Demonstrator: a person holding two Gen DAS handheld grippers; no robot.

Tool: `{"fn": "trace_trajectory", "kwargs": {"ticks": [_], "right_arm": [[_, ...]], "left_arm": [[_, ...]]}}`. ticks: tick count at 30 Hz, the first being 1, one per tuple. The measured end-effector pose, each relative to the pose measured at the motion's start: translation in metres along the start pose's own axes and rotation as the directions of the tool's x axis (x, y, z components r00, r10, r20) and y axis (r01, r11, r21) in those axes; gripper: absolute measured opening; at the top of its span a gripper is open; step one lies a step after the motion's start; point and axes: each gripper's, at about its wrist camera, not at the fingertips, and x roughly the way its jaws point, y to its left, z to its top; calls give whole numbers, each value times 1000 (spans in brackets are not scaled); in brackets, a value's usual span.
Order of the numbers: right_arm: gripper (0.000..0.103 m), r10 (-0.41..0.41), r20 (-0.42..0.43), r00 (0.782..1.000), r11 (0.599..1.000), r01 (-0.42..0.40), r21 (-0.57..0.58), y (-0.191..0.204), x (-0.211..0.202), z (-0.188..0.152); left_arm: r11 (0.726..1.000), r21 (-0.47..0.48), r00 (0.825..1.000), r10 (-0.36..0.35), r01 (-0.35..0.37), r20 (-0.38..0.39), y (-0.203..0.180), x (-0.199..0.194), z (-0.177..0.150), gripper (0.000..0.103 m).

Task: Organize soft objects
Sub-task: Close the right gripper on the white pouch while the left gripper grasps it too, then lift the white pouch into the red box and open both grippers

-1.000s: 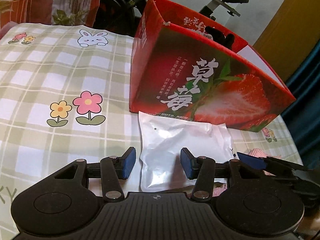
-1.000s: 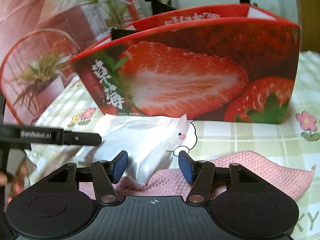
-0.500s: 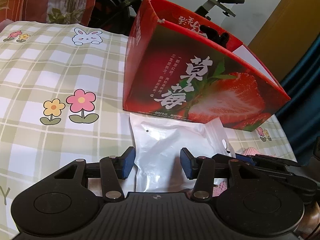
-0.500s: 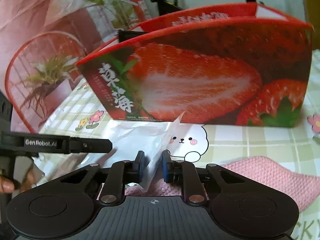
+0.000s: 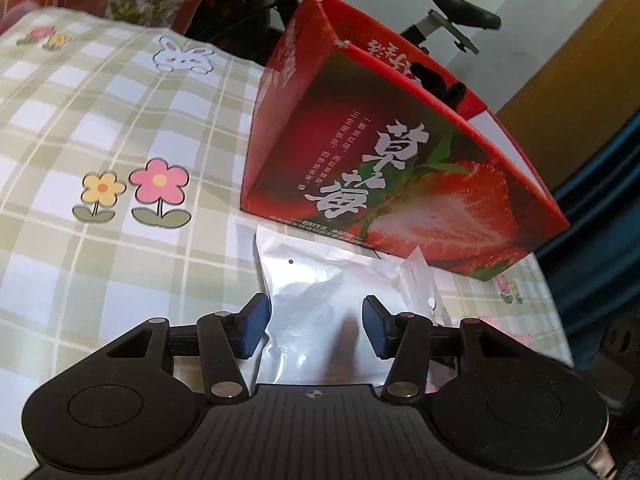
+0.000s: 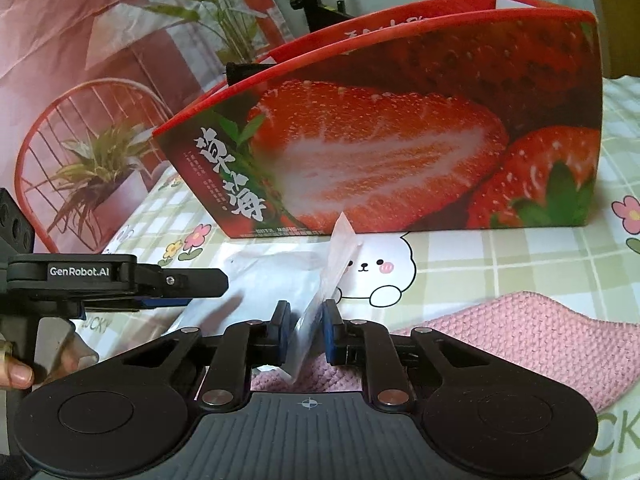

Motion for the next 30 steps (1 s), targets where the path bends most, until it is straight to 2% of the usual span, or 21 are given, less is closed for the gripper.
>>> {"fn": "trace_trajectory", "kwargs": {"ticks": [4,9,13,19,22,26,30], "right_arm": [[15,-2,7,1000,1000,2,11,2,-1,-1],[15,-4,30,1000,1000,4,5,4,-6,1],[10,-5,77,997,1000,6,-10,6,-17,6],[7,-4,147,989,998,13,-65,15,-36,14],[7,2,171,985,997,12,-75,20,-47,16],[7,12,219,976,996,7,-86,20,-66,21],[7,18,272,962,997,1,-72,19,-84,32]], "left_arm": [[998,-49,1000,-26,26,7,6,-3,0,53],[997,-58,998,-49,51,39,4,-13,1,53],[998,-22,996,-63,65,68,-5,-24,1,53],[997,47,990,-61,55,129,-24,-43,-1,53],[997,71,986,-50,39,160,-33,-53,-1,47],[991,130,976,-42,15,212,-49,-68,2,33],[980,201,962,-64,9,266,-70,-84,10,30]]}}
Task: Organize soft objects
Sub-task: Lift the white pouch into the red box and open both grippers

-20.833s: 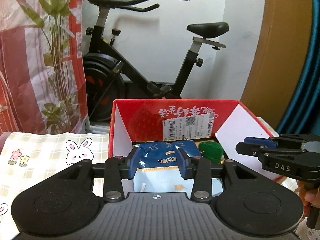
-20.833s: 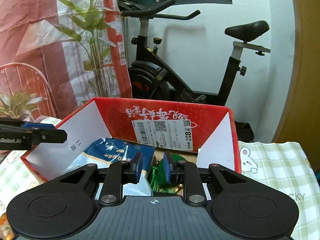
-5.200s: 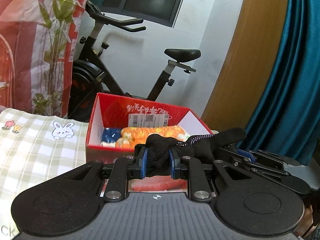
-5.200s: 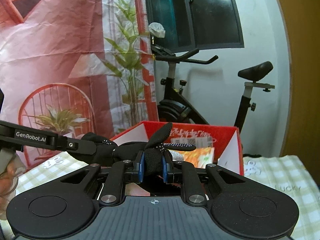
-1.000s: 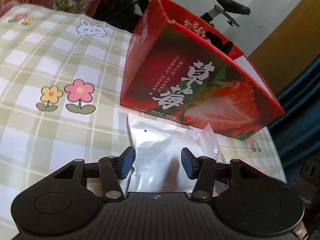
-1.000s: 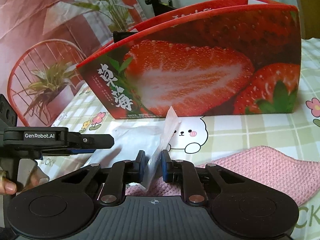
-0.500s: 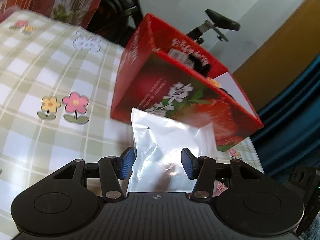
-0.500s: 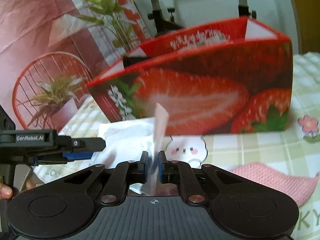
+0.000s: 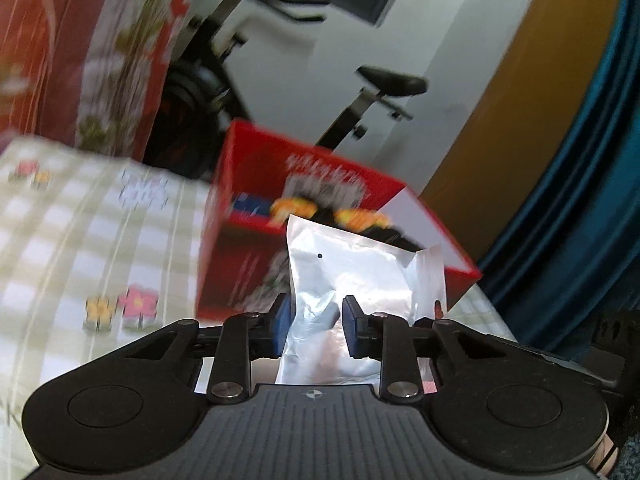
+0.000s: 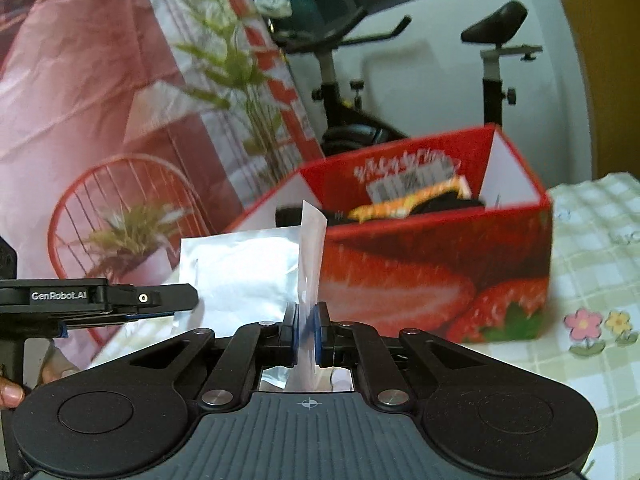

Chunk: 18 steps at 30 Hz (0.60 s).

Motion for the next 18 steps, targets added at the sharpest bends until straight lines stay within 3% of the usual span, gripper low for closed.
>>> {"fn": "trace_trajectory", "kwargs": {"ticks": [8,14,18], "right_arm": [[6,-7,100,995,999,11,-44,-5,-6,49],[6,-48,119,992,997,55,-62,-22,18,83],[6,-85,115,990,995,91,-50,-38,42,100]], "left_arm": [[999,49,996,-17,13,83,-23,13,45,28],[996,94,991,-24,12,134,-35,42,77,28],[989,144,992,-1,-17,124,-43,66,90,28]]}}
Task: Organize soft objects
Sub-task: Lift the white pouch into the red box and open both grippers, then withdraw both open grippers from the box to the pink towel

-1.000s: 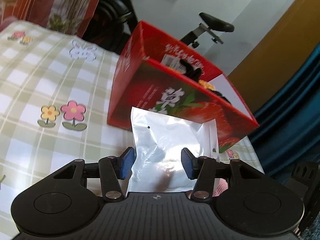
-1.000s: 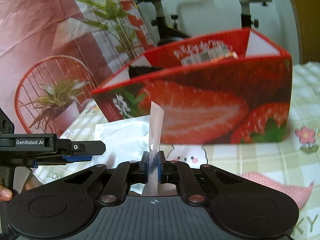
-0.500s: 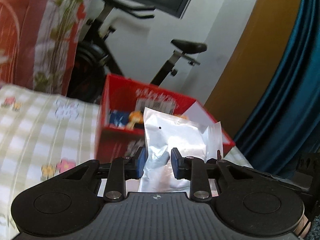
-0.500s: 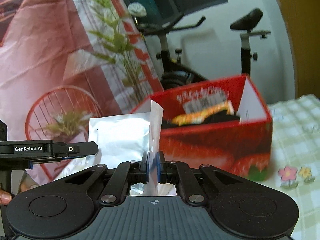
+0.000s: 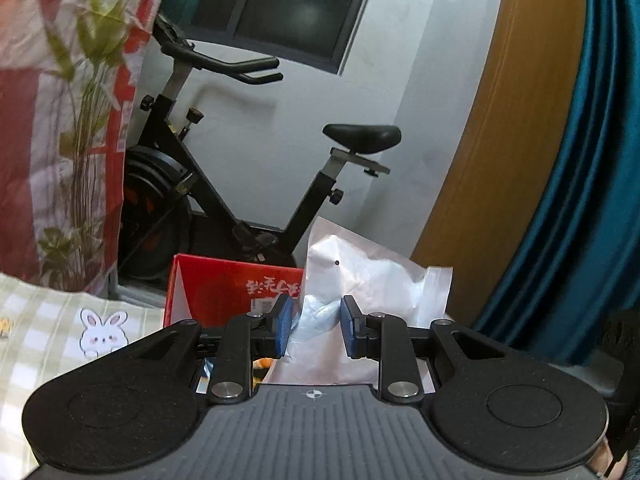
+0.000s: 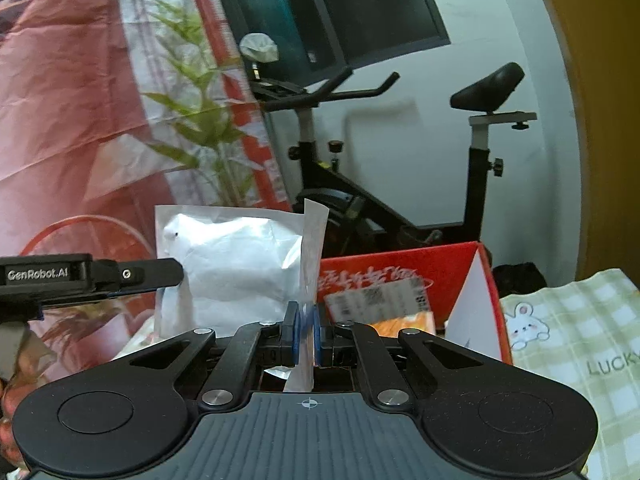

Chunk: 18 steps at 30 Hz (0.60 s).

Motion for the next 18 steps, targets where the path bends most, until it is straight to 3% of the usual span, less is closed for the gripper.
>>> {"fn": "trace_trajectory", "kwargs": {"ticks": [11,14,18], "right_arm": [[7,-73,-94,993,997,70,-39,-26,49,-10],[11,-97,-116,989,995,91,-51,-25,55,-12],[22,-128,-118,985,989,119,-86,-23,54,-15]], "left_arm": [[996,59,990,68,-62,-124,2,49,-10,28],[992,68,984,111,-103,-142,2,54,-10,29],[986,98,979,149,-136,-142,3,48,-8,46]]}}
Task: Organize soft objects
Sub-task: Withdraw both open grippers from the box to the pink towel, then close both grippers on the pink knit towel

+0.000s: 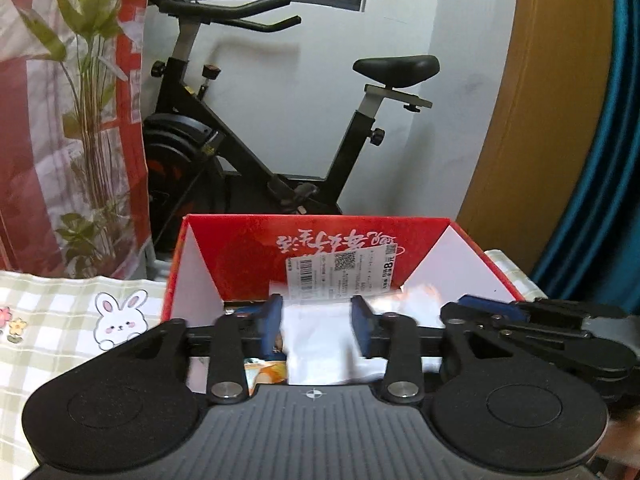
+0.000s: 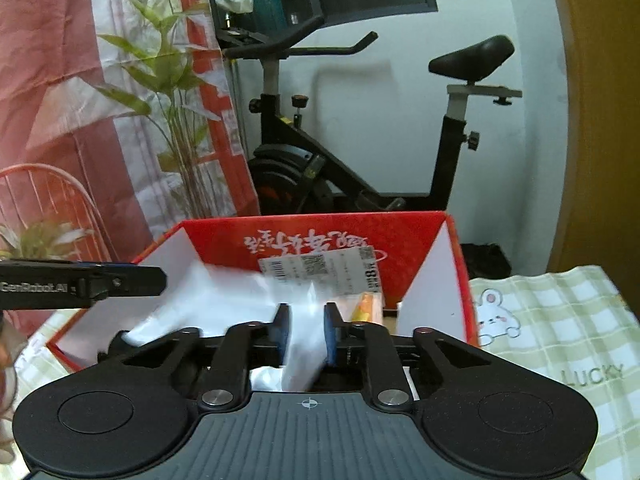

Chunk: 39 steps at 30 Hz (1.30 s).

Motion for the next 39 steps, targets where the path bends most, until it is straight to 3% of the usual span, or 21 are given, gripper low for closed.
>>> {"fn": "trace_trajectory", "kwargs": {"ticks": [2,4,9,25,39], "right_arm": [[30,-16,9,1000,1000,16,-6,-1,-4,-1],[42,-22,24,999,1000,23,-12,-3,-9,-3],[60,-49,43,998,998,51,-38,-4,-23,-8],[61,-45,66,997,994,52,-95,2,-97,-43],[61,-23,-74,997,995,16,-94,10,-128,-120]], "left_arm": [[1000,12,1000,17,-17,8,1,-6,0,54],[999,21,999,31,-31,12,1,-10,1,56],[998,41,999,51,-52,14,1,-31,-5,62],[998,3,997,69,-69,-27,2,-114,-66,62],[991,-100,987,74,-88,-143,8,-147,-147,62]]}}
